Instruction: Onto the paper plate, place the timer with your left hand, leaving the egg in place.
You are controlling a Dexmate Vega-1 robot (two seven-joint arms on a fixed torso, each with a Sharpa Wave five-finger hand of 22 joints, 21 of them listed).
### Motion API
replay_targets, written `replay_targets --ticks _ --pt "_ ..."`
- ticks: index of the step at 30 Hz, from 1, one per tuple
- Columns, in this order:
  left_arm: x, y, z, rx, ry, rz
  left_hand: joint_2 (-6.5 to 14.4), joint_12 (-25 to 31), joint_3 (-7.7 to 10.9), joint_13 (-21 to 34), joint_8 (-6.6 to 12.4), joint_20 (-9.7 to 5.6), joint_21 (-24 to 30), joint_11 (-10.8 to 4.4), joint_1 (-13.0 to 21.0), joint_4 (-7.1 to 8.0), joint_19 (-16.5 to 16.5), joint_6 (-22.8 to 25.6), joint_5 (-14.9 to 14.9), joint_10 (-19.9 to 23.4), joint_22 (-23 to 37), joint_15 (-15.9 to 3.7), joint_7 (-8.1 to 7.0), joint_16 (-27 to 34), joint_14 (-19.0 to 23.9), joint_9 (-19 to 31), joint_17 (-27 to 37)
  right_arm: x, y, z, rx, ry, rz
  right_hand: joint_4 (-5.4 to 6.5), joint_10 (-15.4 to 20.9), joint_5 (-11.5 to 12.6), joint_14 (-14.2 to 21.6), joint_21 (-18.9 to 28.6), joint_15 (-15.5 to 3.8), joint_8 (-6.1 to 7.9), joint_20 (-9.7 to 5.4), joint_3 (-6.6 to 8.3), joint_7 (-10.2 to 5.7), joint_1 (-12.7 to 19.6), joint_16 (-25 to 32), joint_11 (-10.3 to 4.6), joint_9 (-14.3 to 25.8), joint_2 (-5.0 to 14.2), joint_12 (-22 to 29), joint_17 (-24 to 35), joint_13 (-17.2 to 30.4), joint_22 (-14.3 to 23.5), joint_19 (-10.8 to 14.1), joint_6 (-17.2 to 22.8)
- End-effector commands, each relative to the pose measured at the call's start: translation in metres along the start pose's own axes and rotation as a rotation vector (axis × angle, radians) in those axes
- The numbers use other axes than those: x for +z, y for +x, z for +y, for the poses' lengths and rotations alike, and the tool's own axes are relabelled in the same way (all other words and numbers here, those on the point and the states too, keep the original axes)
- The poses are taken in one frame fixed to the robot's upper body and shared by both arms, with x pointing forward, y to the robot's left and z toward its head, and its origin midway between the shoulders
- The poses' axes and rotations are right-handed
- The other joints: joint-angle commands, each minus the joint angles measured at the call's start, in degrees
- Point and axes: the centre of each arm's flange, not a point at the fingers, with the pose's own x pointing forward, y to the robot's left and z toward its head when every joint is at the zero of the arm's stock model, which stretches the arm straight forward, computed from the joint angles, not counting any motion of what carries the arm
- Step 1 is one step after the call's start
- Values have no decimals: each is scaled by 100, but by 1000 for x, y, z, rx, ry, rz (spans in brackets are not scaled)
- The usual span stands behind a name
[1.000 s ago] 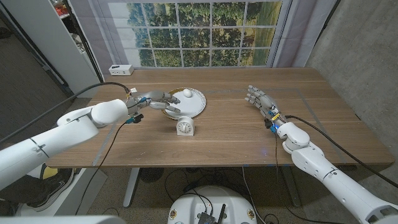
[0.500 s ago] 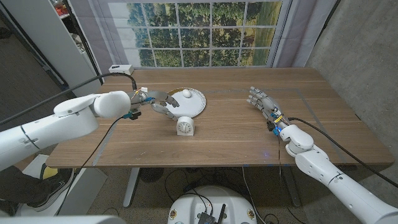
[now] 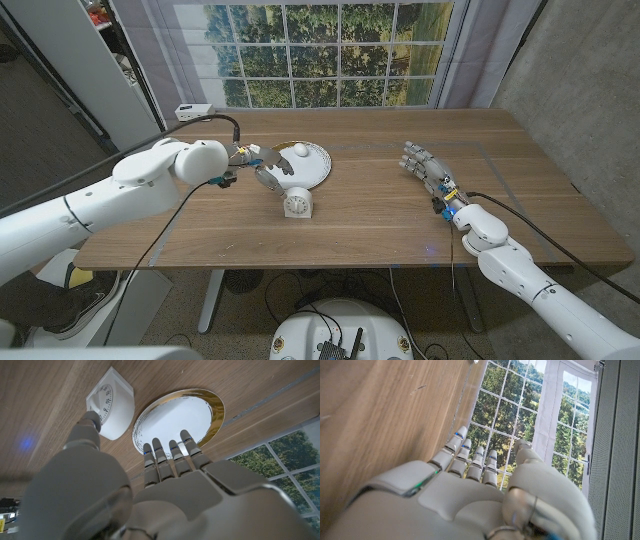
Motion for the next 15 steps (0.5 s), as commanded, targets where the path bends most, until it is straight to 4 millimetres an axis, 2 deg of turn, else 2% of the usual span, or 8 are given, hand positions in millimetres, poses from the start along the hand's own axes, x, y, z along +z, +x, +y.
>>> replay_targets --ticks 1,15 --pt "12 16 -3 -37 41 -11 26 1 -18 30 2 -31 -1 -16 71 15 14 -2 47 13 30 -303 -2 36 58 18 36 -2 -5 -3 4 7 1 -6 25 52 60 -22 -568 -4 -90 -17 12 5 34 18 14 61 36 14 25 16 60 -12" --pt "12 26 -16 -57 -15 -9 128 127 -77 54 89 -14 -26 -120 100 90 122 220 85 360 43 -380 0 153 327 15 56 -6 -10 -2 0 16 9 -7 55 57 92 -58 -578 5 -67 -28 12 4 53 22 11 66 47 18 30 17 79 0"
